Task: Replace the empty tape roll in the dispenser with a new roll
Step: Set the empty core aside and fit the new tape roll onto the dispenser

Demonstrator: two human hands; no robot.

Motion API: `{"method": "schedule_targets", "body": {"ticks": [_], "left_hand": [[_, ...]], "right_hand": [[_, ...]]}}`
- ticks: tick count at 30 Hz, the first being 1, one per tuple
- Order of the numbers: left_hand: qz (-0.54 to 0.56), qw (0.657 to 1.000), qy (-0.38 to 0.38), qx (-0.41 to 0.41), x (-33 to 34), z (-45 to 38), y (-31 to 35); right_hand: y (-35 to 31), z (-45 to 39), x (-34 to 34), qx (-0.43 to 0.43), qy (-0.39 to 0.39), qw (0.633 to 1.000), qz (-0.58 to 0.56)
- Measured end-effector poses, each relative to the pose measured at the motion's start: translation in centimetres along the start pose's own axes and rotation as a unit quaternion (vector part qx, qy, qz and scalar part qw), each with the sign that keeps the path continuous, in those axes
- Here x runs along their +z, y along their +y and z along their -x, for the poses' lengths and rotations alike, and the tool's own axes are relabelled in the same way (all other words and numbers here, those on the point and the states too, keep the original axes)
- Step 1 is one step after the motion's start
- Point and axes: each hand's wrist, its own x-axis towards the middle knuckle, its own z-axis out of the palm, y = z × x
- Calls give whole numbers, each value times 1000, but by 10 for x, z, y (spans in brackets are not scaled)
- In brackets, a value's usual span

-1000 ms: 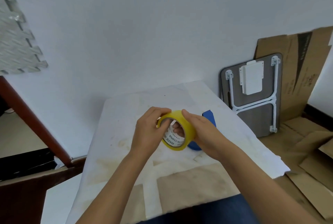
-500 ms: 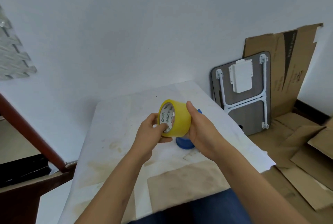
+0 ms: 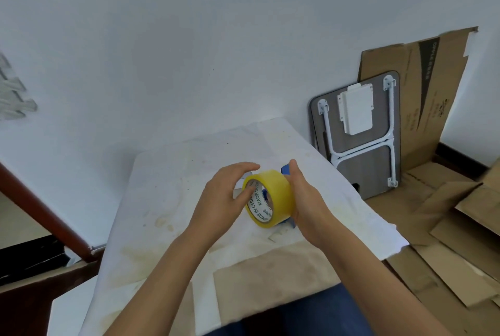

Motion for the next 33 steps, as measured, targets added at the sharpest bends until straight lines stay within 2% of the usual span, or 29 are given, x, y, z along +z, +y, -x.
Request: {"method": "schedule_targets", "body": {"ticks": [4,6,8,11,16,21,27,33], "left_hand": [[28,998,-10,-60,7,-8,-7],[33,997,-7,-69,7,-10,-11],[44,995,7,-88,4,-11,-16],[36,991,6,-128,-2,-12,-26],[-15,982,-53,-181,-5,-18,-34],[-70,975,-110,-179,4,-30,-36],[-153,959,-169,-171,21,-47,-41],[-188,952,-179,-161,30,-56,-41]], "right_hand": [[-2,-2,0,-9,-21,999,48],[0,-9,-2,-51,-20,997,61],[1,-16,-9,-118,32,990,65],[3,-34,-24,-188,126,963,145],[8,-76,-29,-111,133,957,232],[20,-97,-21,-48,136,954,263],[31,-99,-18,-62,118,977,169],[31,-91,-19,-99,107,985,90]]}}
